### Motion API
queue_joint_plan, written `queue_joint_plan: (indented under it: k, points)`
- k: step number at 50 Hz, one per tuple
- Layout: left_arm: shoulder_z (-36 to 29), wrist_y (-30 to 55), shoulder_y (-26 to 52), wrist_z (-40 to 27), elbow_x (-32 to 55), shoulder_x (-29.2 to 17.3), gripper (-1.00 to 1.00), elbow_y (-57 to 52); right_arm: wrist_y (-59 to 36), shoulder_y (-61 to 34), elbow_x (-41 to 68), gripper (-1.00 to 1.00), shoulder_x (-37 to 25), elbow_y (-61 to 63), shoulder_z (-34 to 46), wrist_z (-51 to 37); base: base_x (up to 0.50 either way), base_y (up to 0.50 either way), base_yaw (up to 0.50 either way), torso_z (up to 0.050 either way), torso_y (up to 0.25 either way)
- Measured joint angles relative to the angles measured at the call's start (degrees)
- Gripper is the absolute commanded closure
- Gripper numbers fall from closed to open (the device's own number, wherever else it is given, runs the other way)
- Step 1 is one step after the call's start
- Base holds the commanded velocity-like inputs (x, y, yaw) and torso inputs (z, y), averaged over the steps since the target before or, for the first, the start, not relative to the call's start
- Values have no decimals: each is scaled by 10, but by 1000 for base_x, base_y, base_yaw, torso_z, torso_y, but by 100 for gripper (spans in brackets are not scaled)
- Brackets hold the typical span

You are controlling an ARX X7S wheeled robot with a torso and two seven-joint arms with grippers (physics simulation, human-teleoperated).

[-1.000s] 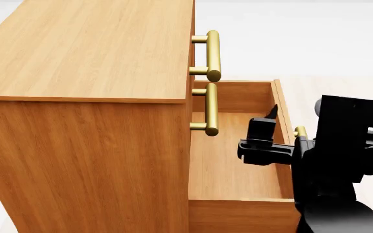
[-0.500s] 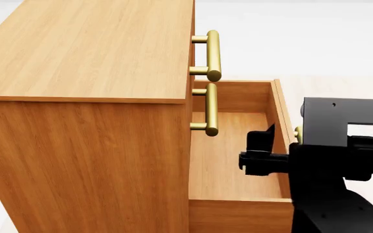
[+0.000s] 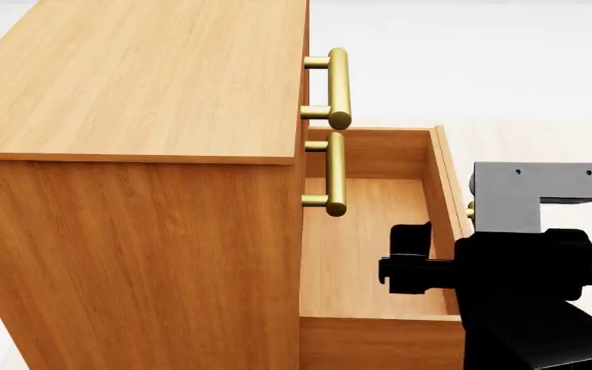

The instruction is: Put the bowl in the bottom drawer of the cabinet and close it.

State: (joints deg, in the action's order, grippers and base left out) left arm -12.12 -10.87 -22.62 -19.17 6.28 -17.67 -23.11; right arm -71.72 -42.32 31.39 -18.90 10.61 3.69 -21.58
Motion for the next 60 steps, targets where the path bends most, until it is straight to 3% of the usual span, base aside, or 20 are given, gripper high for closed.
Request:
queue_joint_plan:
  k: [60]
  points:
    - [-13, 3, 5, -17, 3, -14, -100, -2, 2, -23, 10, -100, 4, -148, -8, 17, 0, 0, 0, 0, 0]
